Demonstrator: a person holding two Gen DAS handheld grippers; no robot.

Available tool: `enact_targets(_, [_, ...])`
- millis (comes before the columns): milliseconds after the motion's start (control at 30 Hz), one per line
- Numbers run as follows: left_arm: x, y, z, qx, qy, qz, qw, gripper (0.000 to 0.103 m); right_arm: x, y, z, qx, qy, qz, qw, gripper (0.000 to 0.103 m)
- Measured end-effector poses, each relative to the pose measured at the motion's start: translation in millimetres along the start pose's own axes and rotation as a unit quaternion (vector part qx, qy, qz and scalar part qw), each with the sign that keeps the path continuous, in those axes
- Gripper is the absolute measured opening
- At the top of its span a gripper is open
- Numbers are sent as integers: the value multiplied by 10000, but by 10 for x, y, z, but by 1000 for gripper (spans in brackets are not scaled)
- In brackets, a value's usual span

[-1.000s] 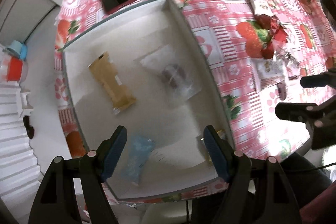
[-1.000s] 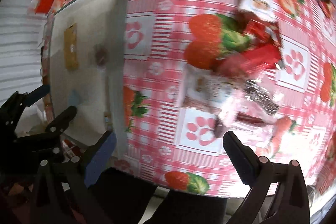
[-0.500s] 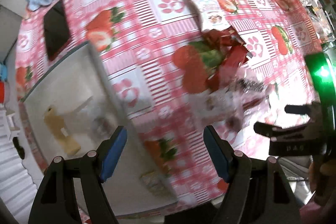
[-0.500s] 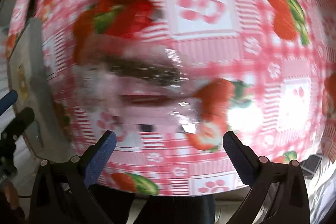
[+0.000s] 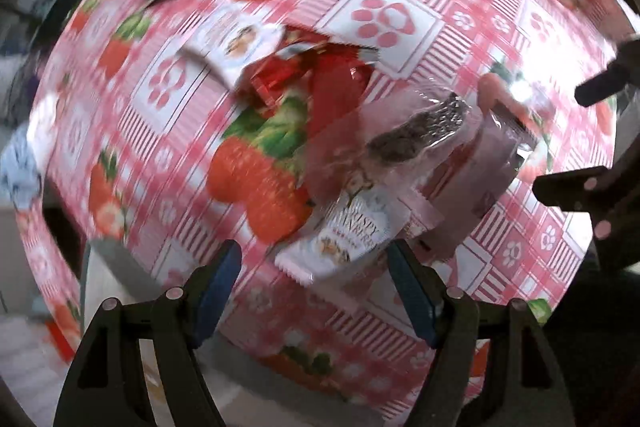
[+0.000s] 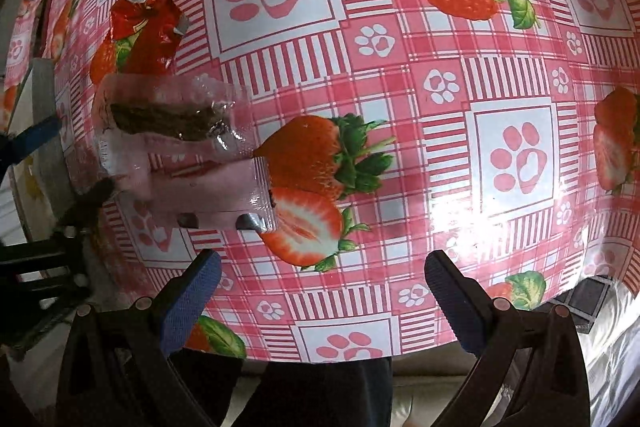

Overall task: Organize snacks
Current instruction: 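Move both tools back to the snack pile above the clear bags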

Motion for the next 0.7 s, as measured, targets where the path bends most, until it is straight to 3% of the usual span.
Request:
enact_targets(100, [9, 89, 6, -12, -170, 106, 9998, 82, 25, -35, 40, -41, 27, -20, 10000, 102])
enact_targets(233, [68, 128, -76, -424, -594, 58, 9973, 82, 46, -40, 33, -120, 41, -29, 9999, 102])
enact_targets(333, [155, 72, -217, -1231, -1139, -143, 9857, 82, 37, -64, -31, -118, 25, -19, 9999, 102])
enact_targets(400, [156, -13, -324, -1688, -1292, -179, 9770, 82, 20, -20, -96, 55, 82, 16, 10000, 102])
enact_targets(600, [-102, -59, -355, -1377, -1002, 193, 9852, 83, -44, 123, -64, 742, 385, 203, 9963, 102])
enact_targets(700, [-183, 31, -314, -1075, -954, 304, 9892, 83, -45, 181, -125, 616, 344, 263, 9972, 102])
Point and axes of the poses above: each gripper's, at about its wrist camera, not at the fingertips, and x roughly the way its jaws point, z to its right, y to its top, the point moved 9 cm from there along x, roughly the way its jaws point, and after that the axes turned 9 degrees about x, right-handed, at the moved point
